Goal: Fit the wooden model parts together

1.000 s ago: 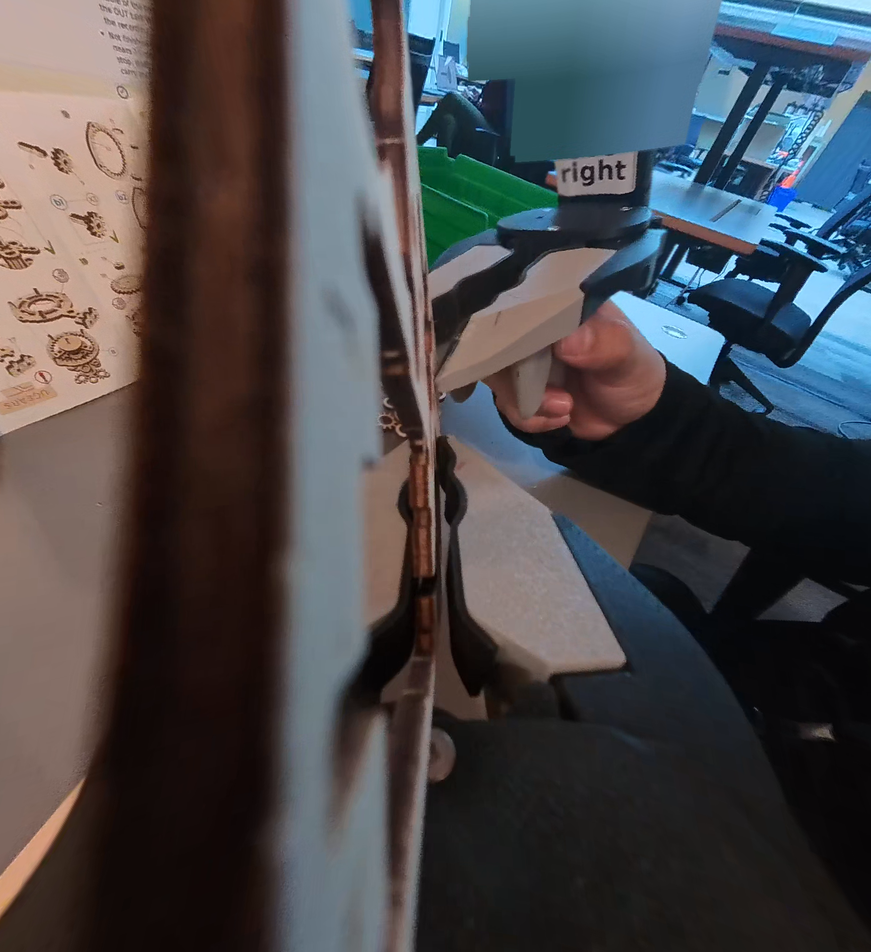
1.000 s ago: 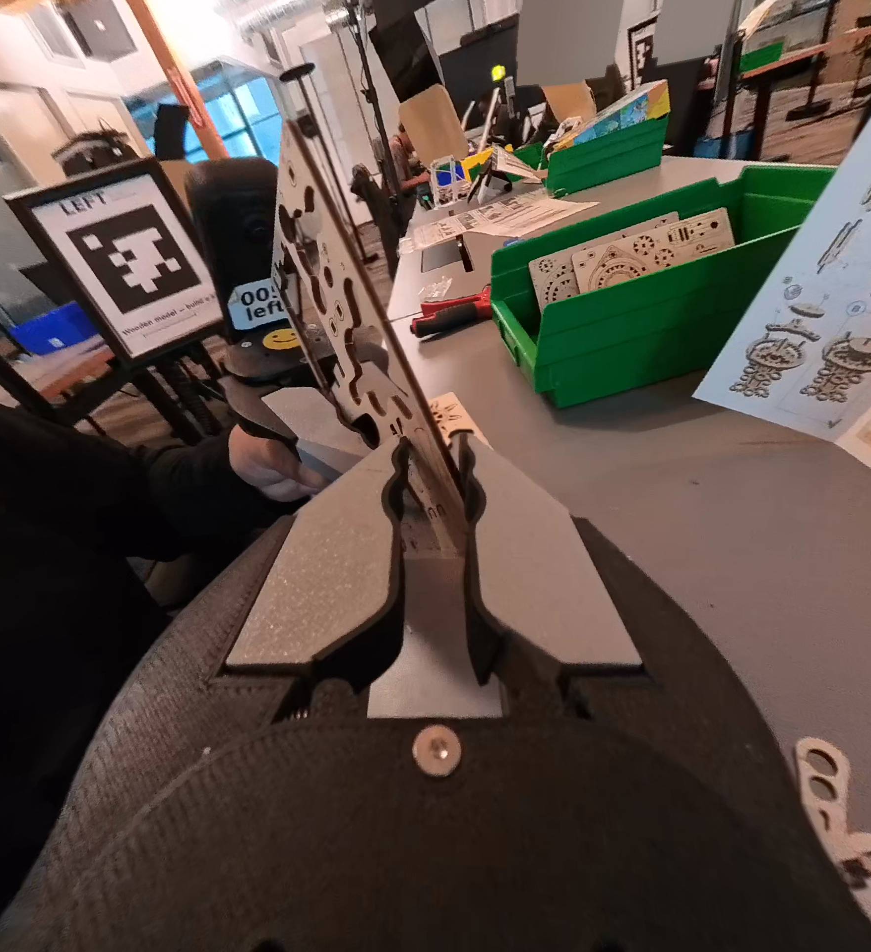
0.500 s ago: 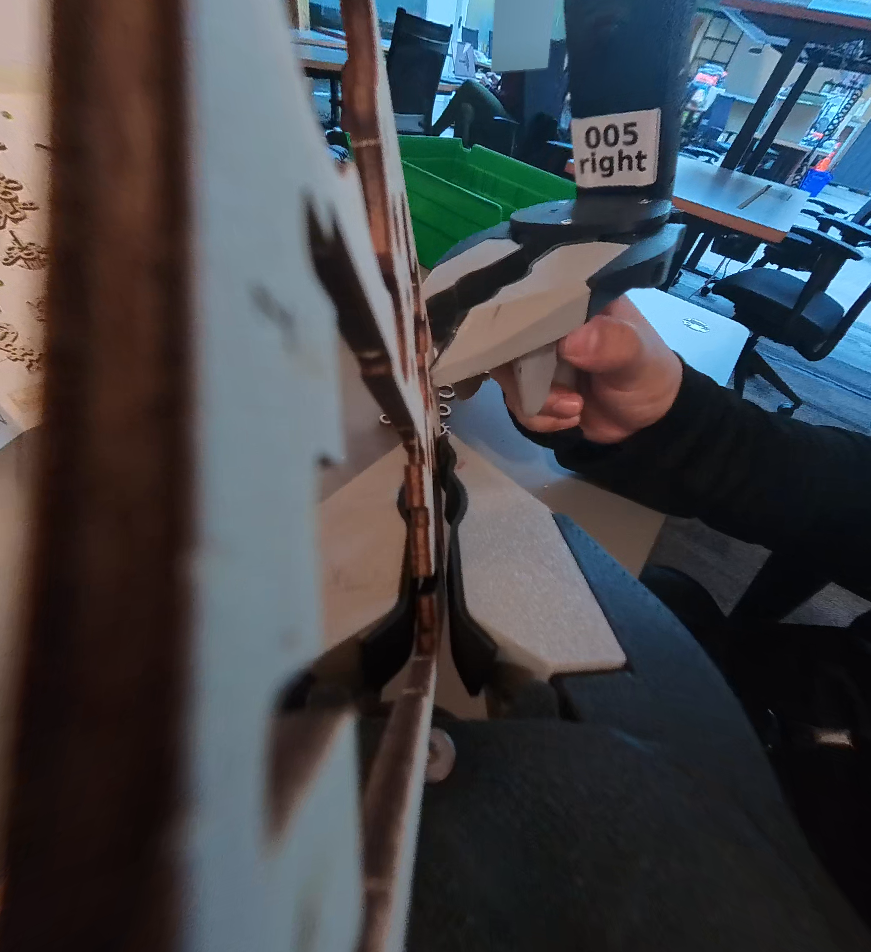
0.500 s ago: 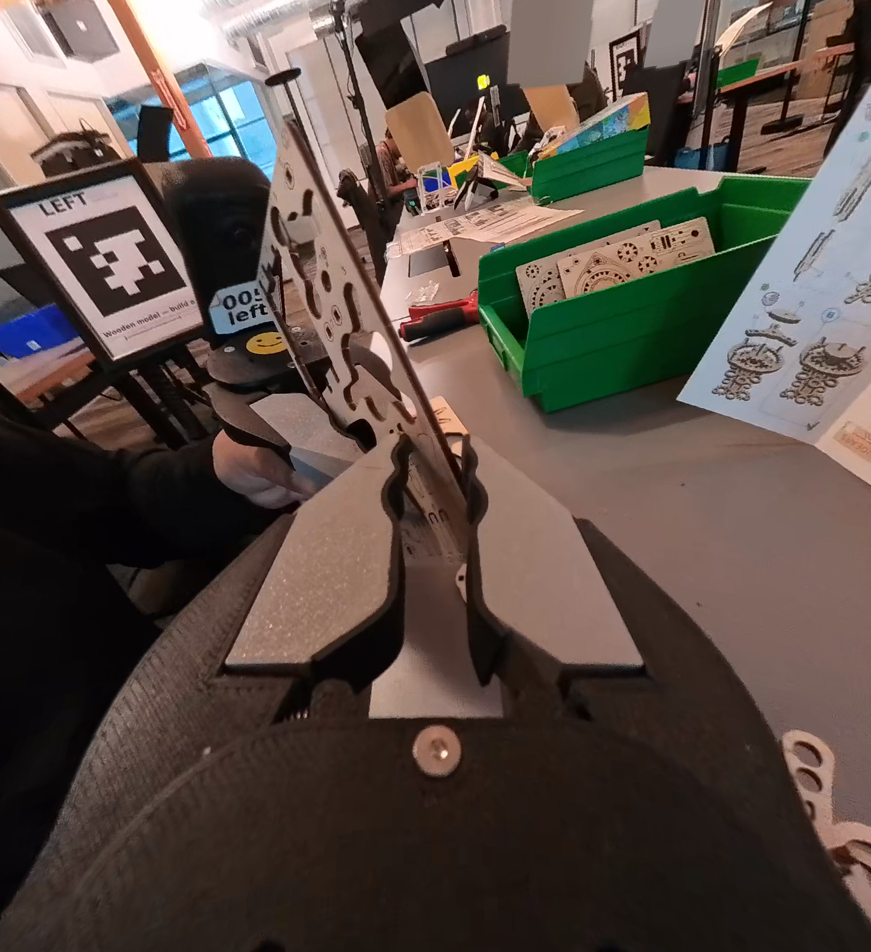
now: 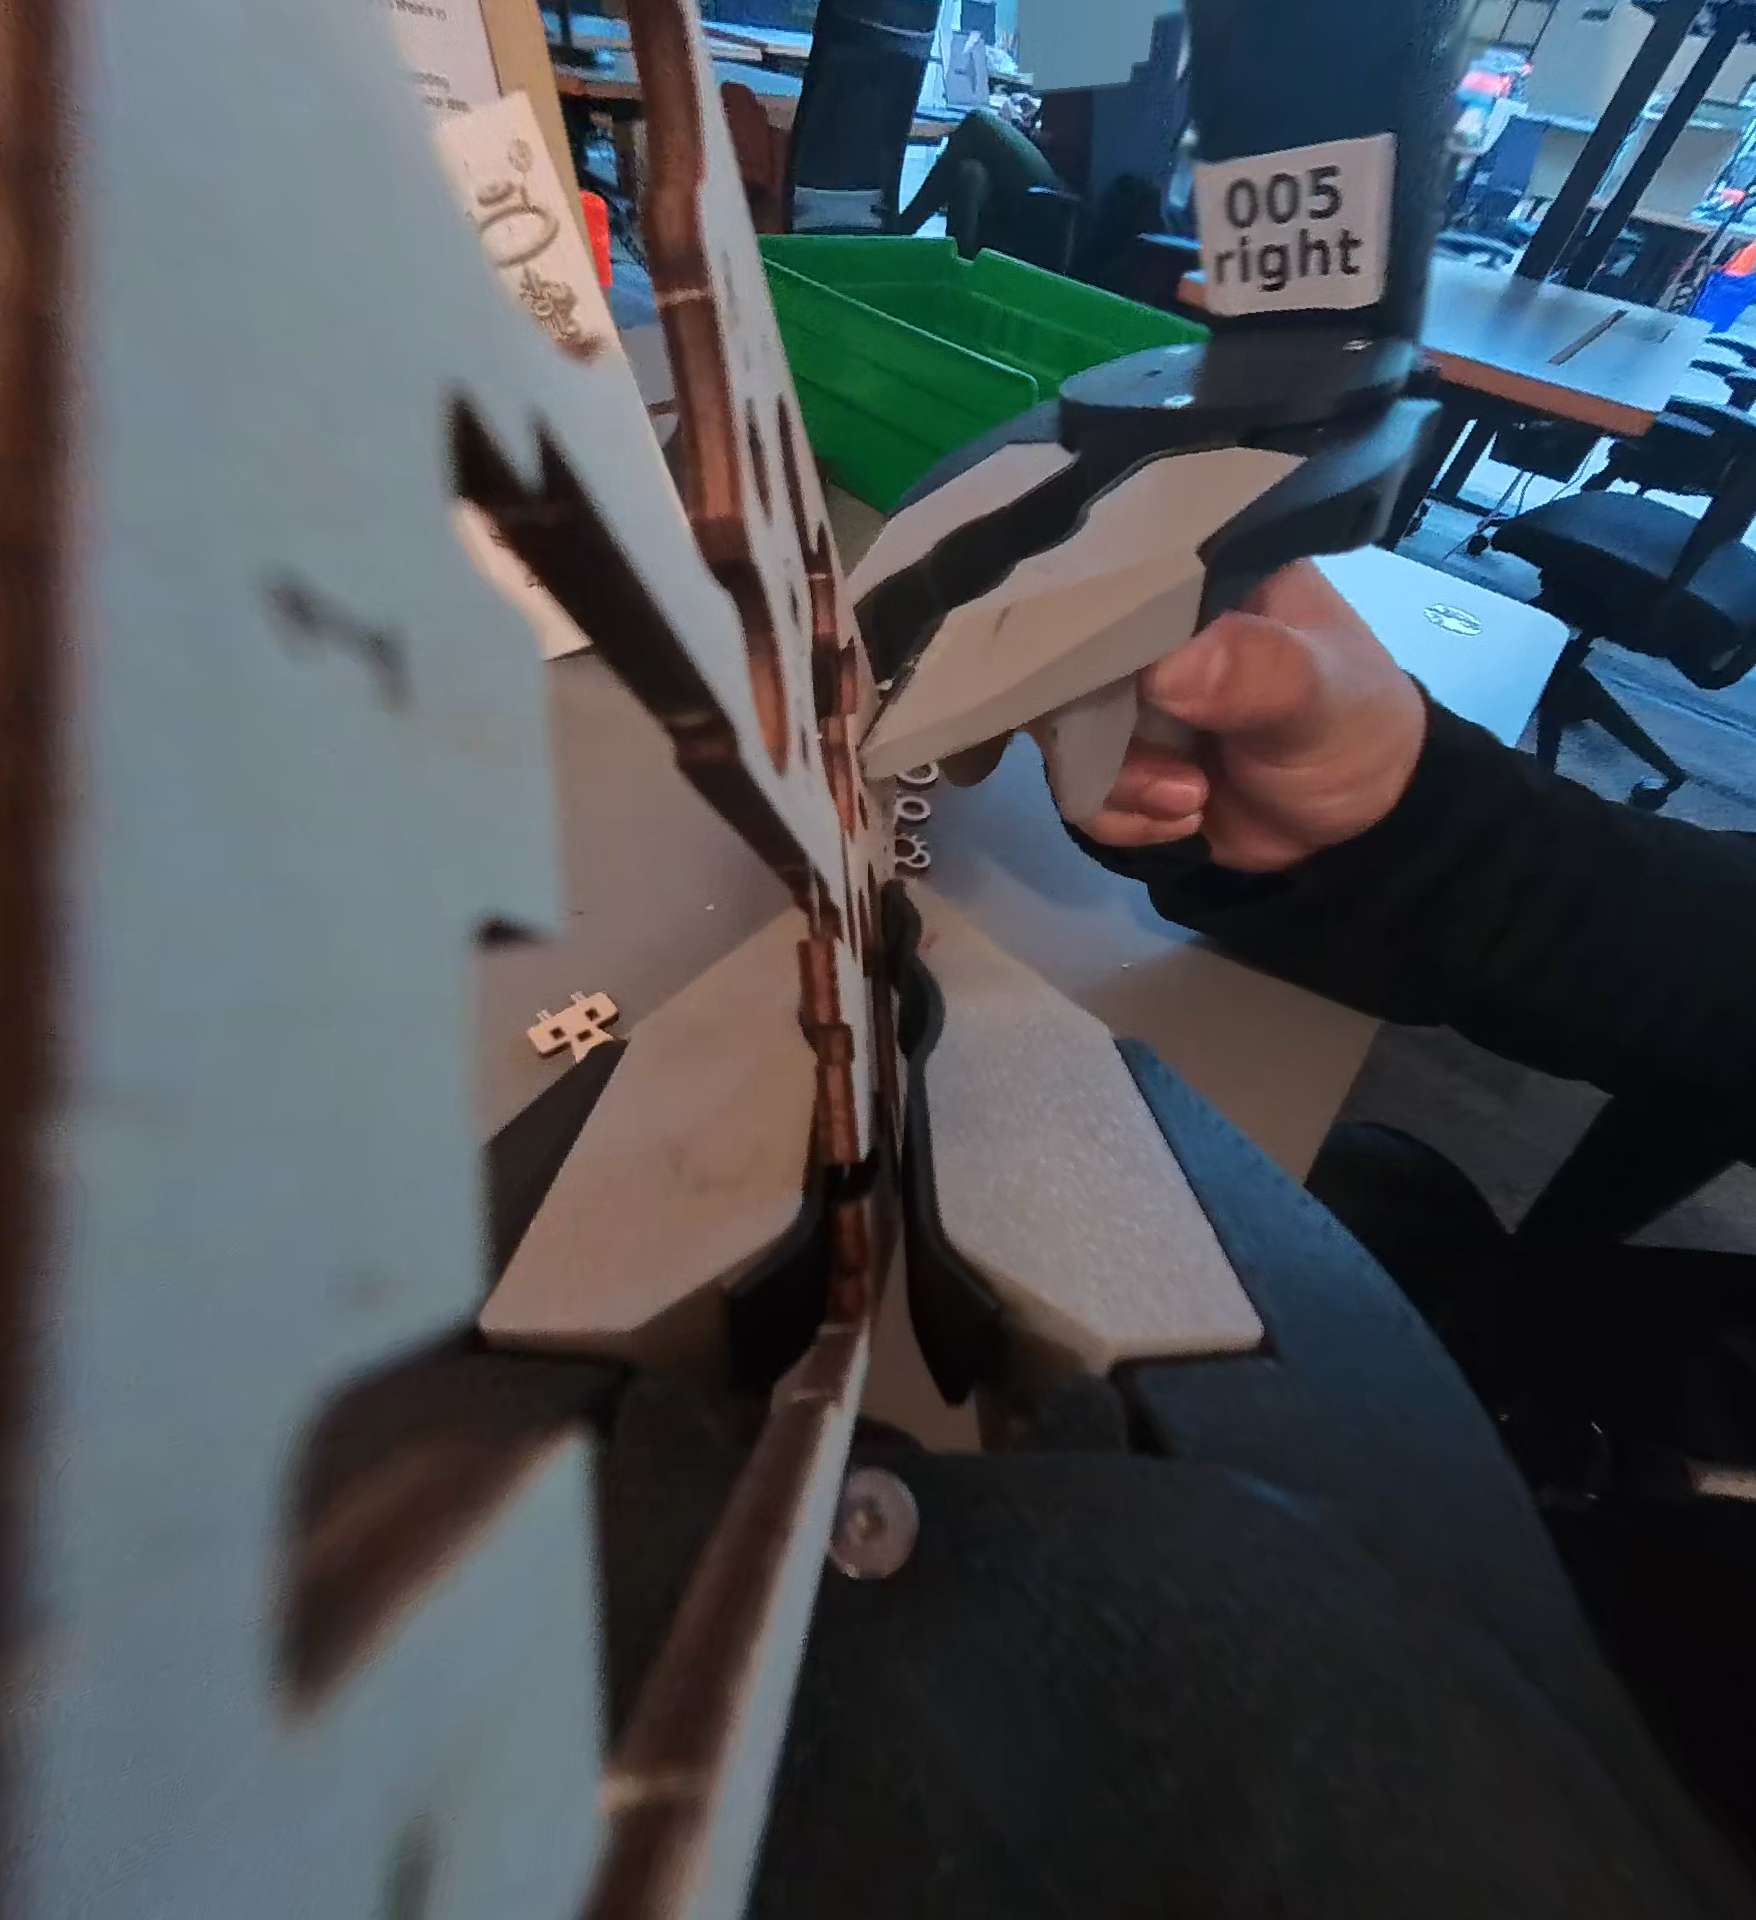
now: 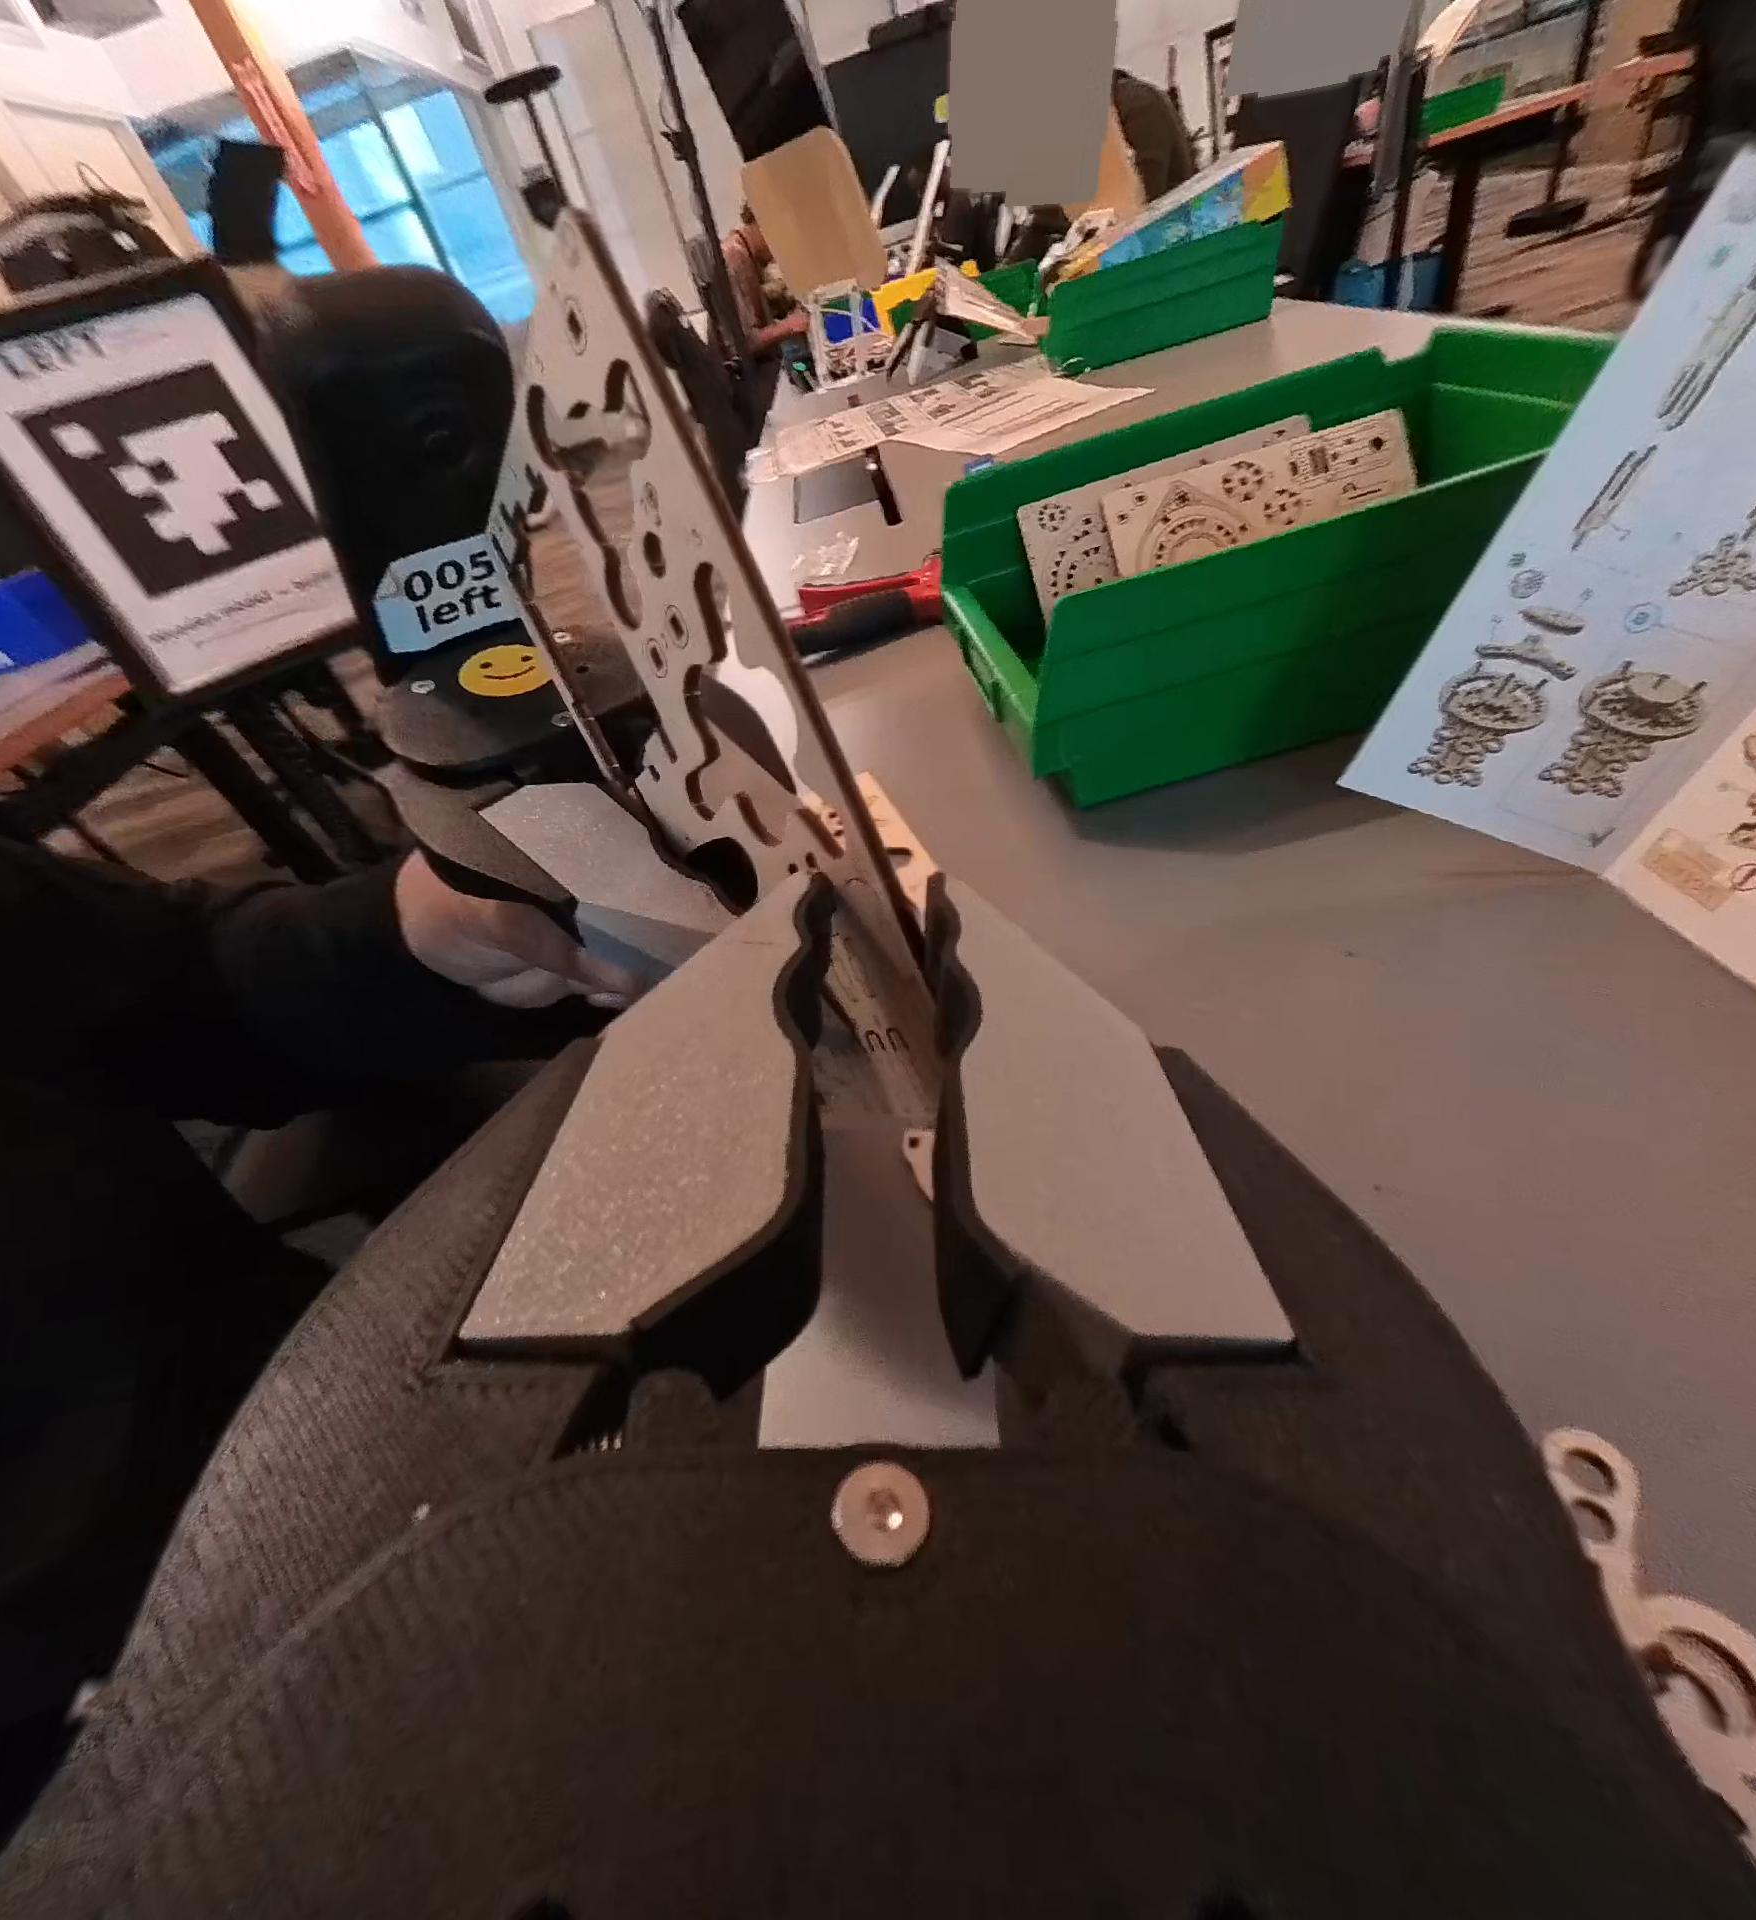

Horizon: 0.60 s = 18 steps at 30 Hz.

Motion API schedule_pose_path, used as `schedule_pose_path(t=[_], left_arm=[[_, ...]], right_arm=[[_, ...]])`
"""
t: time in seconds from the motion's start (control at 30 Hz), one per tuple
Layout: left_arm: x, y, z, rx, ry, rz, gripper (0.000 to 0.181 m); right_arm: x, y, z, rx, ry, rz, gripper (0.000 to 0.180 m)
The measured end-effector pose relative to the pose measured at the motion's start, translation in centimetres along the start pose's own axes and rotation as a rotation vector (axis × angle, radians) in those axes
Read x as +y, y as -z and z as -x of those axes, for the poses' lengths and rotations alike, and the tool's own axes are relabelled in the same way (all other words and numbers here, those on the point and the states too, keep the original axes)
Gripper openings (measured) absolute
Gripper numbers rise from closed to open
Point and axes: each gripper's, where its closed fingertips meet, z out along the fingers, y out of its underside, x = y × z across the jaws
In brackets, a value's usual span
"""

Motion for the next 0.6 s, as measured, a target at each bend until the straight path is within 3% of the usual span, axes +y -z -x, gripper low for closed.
schedule_pose_path(t=[0.17, 0.6], left_arm=[[0.5, -0.4, 0.6, -0.090, -0.067, 0.037, 0.002], [0.7, -0.6, 0.8, -0.072, -0.038, 0.026, 0.002]], right_arm=[[0.2, 0.1, -0.6, 0.117, 0.070, 0.027, 0.015], [0.2, -0.2, -1.1, 0.327, 0.321, 0.077, 0.015]])
